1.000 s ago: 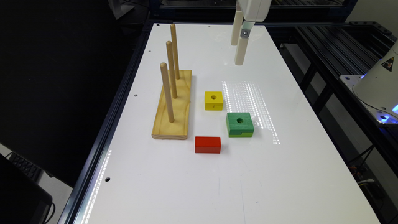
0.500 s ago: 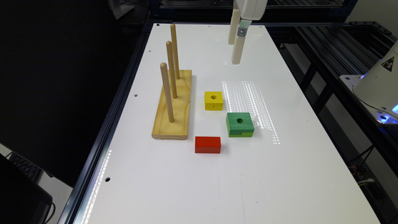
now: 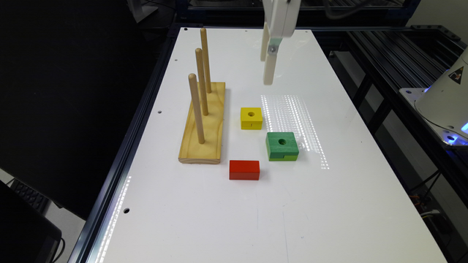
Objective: Pick up yellow block.
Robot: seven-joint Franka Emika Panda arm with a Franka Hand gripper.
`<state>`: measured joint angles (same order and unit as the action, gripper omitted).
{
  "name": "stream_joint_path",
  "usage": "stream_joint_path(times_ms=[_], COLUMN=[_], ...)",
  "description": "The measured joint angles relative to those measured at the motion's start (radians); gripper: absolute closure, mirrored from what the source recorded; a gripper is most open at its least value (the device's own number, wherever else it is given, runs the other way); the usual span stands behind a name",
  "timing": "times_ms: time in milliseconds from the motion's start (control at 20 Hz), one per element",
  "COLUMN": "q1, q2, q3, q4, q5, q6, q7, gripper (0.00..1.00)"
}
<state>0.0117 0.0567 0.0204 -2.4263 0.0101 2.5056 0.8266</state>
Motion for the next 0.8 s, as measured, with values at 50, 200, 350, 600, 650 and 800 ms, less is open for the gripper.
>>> stream_joint_path(times_ms=[50,200,350,600,650,800], q1=[0.000,0.000,0.000,0.000,0.000,0.000], q2=[0.013,0.038,0.042,0.064,0.077,0.110], q3=[0.000,0.000,0.000,0.000,0.000,0.000], q4=[0.001,0.003,0.006,0.005,0.005,0.006], q5=[0.0000,0.0000,0.0000,0.0000,0.0000,0.0000], q6=[0.012,0.036,0.038,0.049,0.060,0.095], q7=[0.000,0.000,0.000,0.000,0.000,0.000], gripper=[0.00,0.00,0.00,0.00,0.00,0.00])
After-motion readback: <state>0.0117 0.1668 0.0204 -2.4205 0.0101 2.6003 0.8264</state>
